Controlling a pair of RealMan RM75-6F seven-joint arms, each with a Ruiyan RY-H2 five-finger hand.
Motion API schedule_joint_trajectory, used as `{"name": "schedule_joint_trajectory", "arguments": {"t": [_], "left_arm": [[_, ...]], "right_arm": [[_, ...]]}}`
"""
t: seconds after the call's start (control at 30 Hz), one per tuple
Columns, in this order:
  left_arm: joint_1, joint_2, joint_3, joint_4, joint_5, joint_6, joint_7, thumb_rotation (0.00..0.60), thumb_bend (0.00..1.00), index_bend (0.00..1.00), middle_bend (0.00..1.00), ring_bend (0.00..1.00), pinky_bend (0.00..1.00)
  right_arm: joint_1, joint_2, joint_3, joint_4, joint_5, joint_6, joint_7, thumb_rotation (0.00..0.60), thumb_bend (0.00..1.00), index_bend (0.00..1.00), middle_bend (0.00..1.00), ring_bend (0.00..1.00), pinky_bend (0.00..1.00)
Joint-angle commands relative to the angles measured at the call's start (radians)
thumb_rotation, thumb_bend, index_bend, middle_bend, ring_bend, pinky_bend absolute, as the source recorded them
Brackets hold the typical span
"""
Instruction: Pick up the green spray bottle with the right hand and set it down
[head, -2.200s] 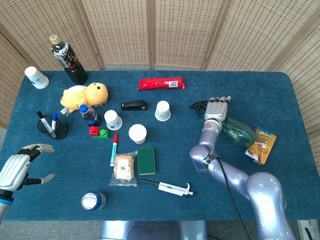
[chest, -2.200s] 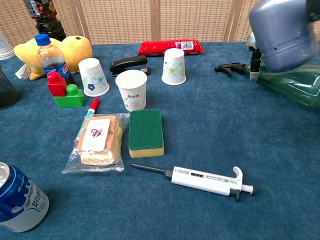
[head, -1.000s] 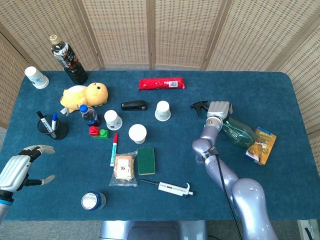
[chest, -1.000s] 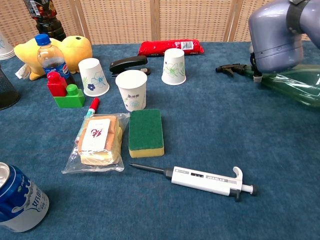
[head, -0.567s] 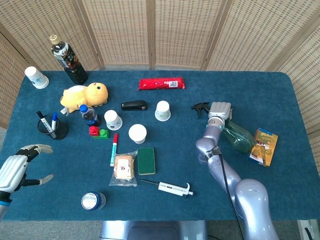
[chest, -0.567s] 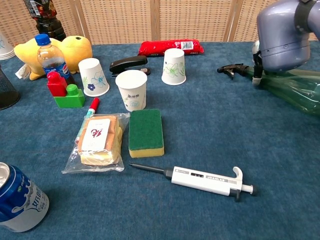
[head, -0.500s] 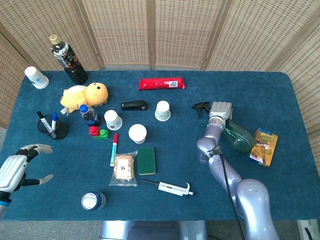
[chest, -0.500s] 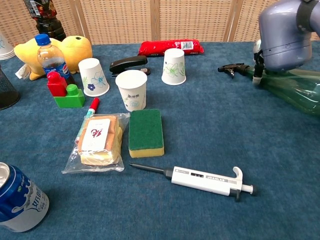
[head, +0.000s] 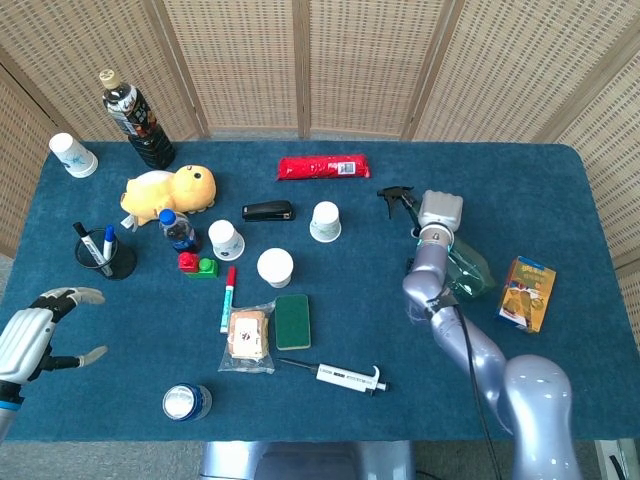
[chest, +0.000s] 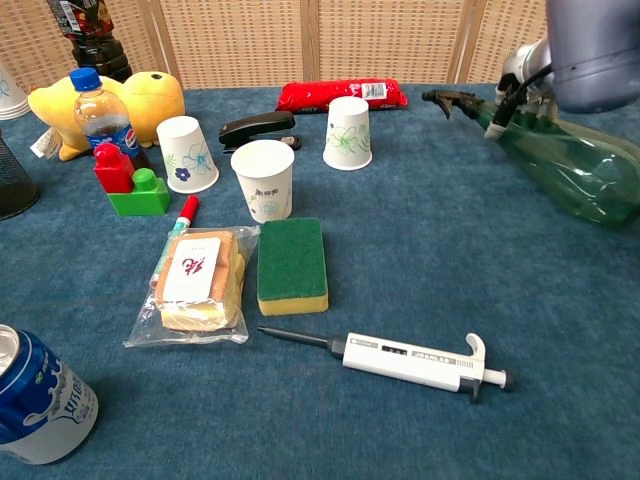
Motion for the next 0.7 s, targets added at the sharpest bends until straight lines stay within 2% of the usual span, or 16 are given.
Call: {"name": "schedule_joint_trajectory", "arguments": {"t": [0.03, 0.13, 0.3, 0.5, 0.7], "left_arm": [[0.0, -0.001, -0.001, 0.002, 0.004, 0.005, -0.003, 0.6, 0.18, 0.32, 0.32, 0.27, 0.21], [0.001, -0.004, -0.002, 0.003, 0.012, 0.013, -0.008, 0.6, 0.18, 0.32, 0.32, 0.27, 0.21], [0.004, -0.007, -0.002, 0.004, 0.021, 0.024, -0.013, 0.6, 0.18, 0.33, 0.32, 0.27, 0.21], [0.008, -0.008, -0.002, -0.002, 0.033, 0.04, -0.013, 0.6, 0.18, 0.33, 0.33, 0.27, 0.21], [0.016, -0.004, -0.002, -0.012, 0.041, 0.059, -0.007, 0.6, 0.18, 0.33, 0.33, 0.27, 0.21]], "right_arm": [[-0.088, 0.113, 0.032, -0.213, -0.027, 0.043, 0.151, 0.6, 0.38, 0.59, 0.55, 0.53, 0.64], [-0.168, 0.202, 0.049, -0.4, -0.051, 0.07, 0.275, 0.6, 0.38, 0.59, 0.55, 0.53, 0.64], [-0.272, 0.307, 0.057, -0.606, -0.084, 0.067, 0.446, 0.6, 0.38, 0.59, 0.54, 0.53, 0.63], [-0.364, 0.384, 0.07, -0.75, -0.17, 0.059, 0.661, 0.6, 0.37, 0.59, 0.54, 0.53, 0.63], [-0.461, 0.412, 0.103, -0.867, -0.32, 0.07, 0.948, 0.6, 0.37, 0.59, 0.54, 0.52, 0.61]]}}
